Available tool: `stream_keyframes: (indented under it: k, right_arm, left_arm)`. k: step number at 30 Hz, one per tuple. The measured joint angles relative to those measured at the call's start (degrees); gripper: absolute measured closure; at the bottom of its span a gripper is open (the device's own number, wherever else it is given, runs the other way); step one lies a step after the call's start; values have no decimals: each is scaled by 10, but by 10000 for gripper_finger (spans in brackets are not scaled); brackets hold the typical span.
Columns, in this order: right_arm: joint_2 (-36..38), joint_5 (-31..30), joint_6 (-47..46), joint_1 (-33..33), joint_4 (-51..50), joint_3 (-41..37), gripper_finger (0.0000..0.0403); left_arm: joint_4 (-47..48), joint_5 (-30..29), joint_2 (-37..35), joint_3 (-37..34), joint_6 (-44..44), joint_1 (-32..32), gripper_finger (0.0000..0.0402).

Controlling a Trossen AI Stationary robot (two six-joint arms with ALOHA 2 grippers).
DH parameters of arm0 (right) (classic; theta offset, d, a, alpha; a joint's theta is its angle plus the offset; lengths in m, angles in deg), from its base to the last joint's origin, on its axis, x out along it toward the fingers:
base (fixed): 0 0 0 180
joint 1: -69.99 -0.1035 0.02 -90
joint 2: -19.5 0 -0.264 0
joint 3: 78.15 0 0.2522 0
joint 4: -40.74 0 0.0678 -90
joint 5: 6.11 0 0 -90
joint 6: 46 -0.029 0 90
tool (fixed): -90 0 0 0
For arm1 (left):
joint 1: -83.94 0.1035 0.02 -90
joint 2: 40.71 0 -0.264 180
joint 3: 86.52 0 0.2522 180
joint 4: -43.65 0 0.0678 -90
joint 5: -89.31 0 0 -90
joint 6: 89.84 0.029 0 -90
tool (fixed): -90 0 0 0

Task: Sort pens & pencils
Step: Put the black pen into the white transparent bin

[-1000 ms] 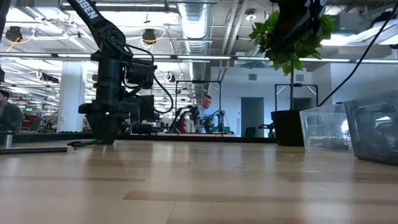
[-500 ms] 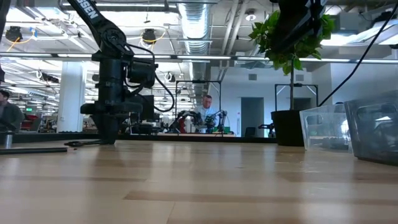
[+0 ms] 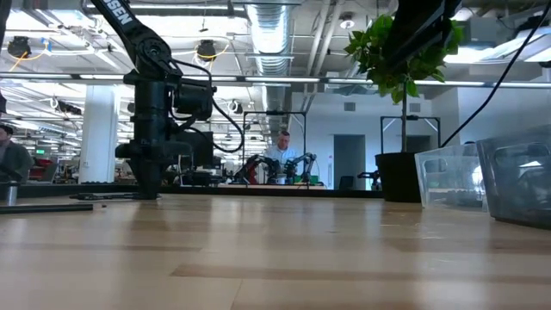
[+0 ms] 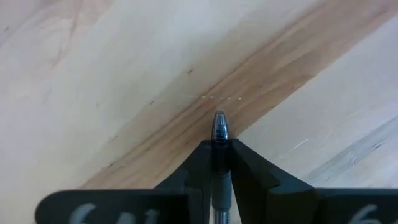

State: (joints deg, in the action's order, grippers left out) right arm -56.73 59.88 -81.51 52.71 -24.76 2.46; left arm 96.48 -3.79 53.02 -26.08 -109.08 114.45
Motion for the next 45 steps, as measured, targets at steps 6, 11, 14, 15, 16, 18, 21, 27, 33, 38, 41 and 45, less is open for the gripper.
stream_keyframes:
  k: [6, 11, 14, 15, 16, 18, 21, 27, 33, 38, 41, 45]
  right_arm:
    - [0, 0, -9, 0, 4, 0, 221]
    - [0, 0, -31, 0, 8, 0, 221]
    - [0, 2, -41, 0, 8, 0, 221]
    - [0, 2, -47, 0, 8, 0, 221]
    - [0, 3, -50, 1, 7, 0, 221]
    - [0, 13, -50, 1, 6, 0, 221]
    - [0, 42, -50, 4, 6, 0, 221]
    - [0, 47, -48, 15, 23, -16, 209]
    - [0, 47, -13, 40, 90, -42, 163]
    - [0, 47, 66, 64, 237, -70, 127]
    - [0, 47, 109, 78, 341, -80, 117]
    - [0, 45, 178, 84, 454, -90, 116]
  left_arm:
    - [4, -2, 2, 19, 29, -9, 367]
    - [-7, 5, -2, 44, 44, -18, 367]
    - [2, 17, -2, 60, 52, -25, 367]
    - [1, 24, -2, 67, 54, -28, 367]
    - [-1, 28, -2, 75, 58, -31, 367]
    - [0, 30, -7, 87, 65, -40, 367]
    - [-11, 33, -20, 107, 71, -54, 368]
    - [-95, 90, -83, 125, 103, -87, 368]
    - [-168, 125, -180, 125, 118, -119, 368]
    - [-233, 134, -245, 126, 122, -149, 368]
    - [-281, 134, -267, 126, 122, -166, 368]
    - [-330, 156, -271, 126, 122, -184, 368]
